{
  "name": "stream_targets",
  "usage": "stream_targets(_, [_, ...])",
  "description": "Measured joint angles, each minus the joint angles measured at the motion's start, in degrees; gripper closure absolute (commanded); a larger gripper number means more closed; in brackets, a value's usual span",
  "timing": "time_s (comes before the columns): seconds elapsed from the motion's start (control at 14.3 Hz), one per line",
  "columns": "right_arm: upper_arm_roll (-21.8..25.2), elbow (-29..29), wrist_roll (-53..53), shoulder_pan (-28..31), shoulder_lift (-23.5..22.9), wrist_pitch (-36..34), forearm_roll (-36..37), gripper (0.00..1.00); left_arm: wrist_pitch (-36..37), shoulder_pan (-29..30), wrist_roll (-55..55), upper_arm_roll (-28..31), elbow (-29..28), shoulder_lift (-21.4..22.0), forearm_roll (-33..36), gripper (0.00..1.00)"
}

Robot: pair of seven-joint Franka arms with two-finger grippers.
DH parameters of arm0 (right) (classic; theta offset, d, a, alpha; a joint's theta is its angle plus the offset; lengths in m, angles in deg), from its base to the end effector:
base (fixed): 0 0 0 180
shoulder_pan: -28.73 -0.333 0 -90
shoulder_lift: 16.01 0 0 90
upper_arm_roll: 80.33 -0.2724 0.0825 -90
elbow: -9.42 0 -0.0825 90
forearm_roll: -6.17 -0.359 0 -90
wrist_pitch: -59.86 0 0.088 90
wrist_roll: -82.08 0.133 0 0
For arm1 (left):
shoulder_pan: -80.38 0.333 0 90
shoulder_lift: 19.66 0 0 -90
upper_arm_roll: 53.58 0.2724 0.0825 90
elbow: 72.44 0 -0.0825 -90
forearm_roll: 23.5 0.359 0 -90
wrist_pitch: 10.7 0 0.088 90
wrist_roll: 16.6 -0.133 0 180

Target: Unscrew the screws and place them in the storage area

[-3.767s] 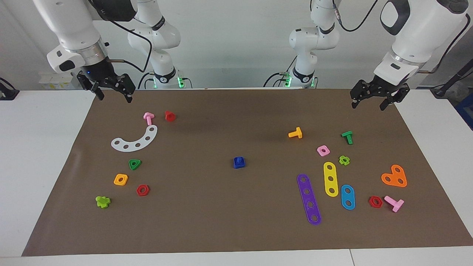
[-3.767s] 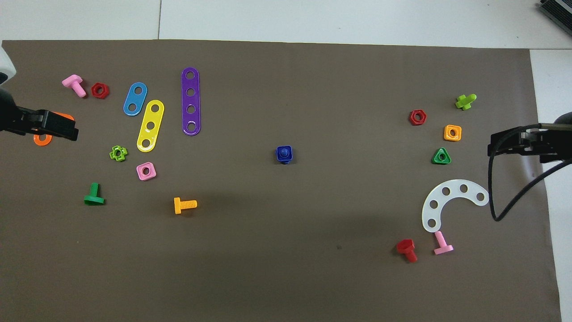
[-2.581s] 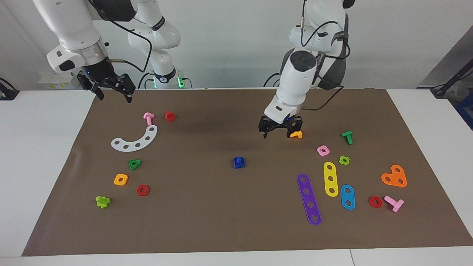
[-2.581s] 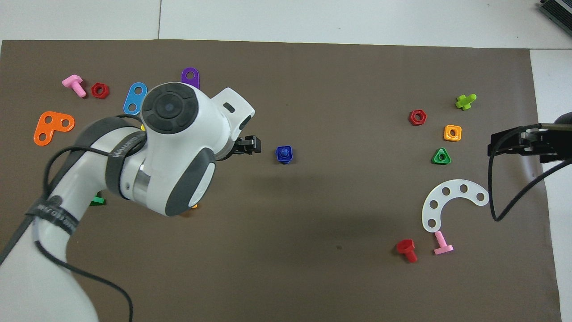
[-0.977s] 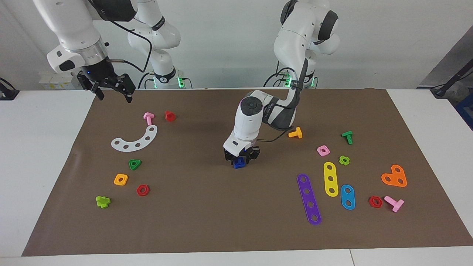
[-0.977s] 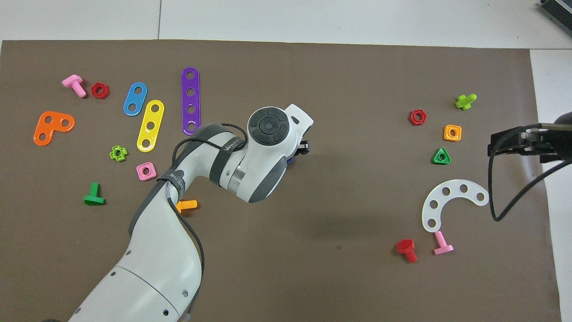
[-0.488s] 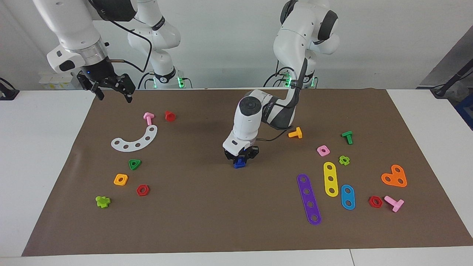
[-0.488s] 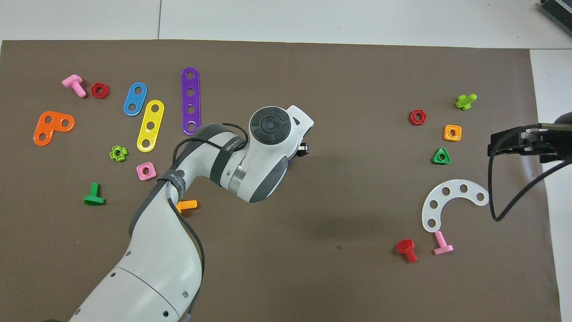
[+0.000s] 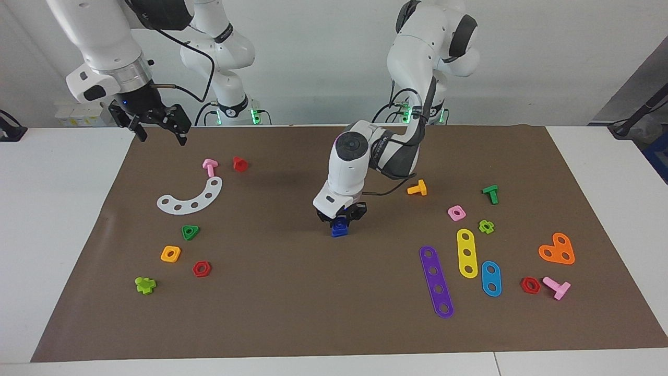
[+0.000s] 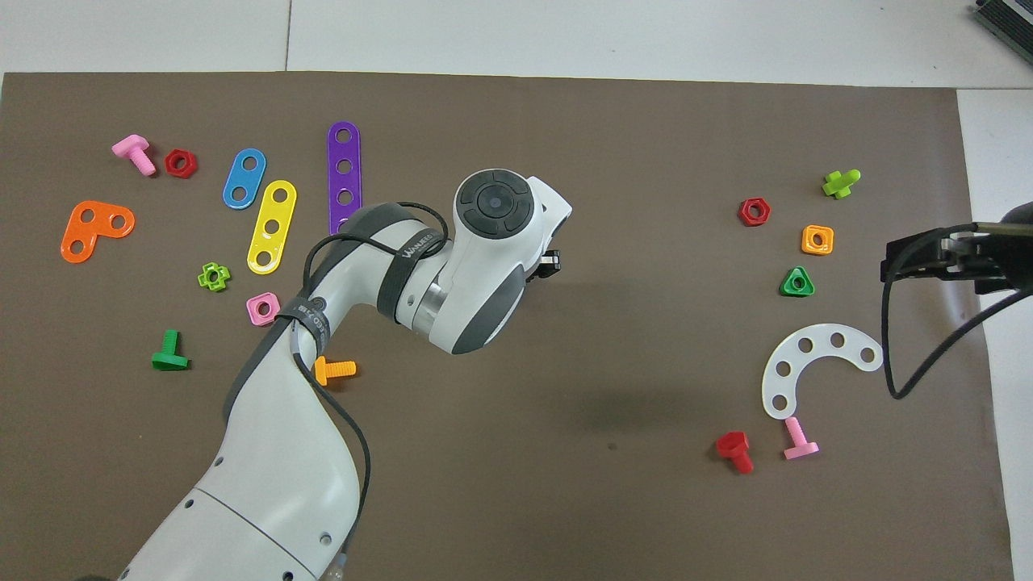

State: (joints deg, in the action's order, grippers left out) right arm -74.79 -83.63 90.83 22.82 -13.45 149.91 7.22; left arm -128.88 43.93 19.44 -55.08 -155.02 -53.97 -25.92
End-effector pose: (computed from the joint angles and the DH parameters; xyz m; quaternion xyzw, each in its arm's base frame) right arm 0.5170 0.0000 0.5545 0.9973 -0.0730 -0.0034 0.0073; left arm 0.5280 -0.4127 0.2919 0.9996 -0.0045 -0.0066 0.0276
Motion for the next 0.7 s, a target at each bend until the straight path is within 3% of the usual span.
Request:
stream_targets(0.35, [0.0,0.0,0.0,0.0,0.0,0.0,0.0,0.00,8.3,2.0,0.2,1.4,6.9,-1.2,-0.1,0.68])
stream_targets(0.49, [0.0,0.0,0.0,0.0,0.0,0.0,0.0,0.00,10.3,6.1,-1.3,1.6,7.8,-1.2,-0.1,0.73])
stream_targets(0.7, [0.0,0.0,0.0,0.0,0.0,0.0,0.0,0.00,11.8,13.3,-12.5,1.6,6.1,-0.7,-0.2,0.73])
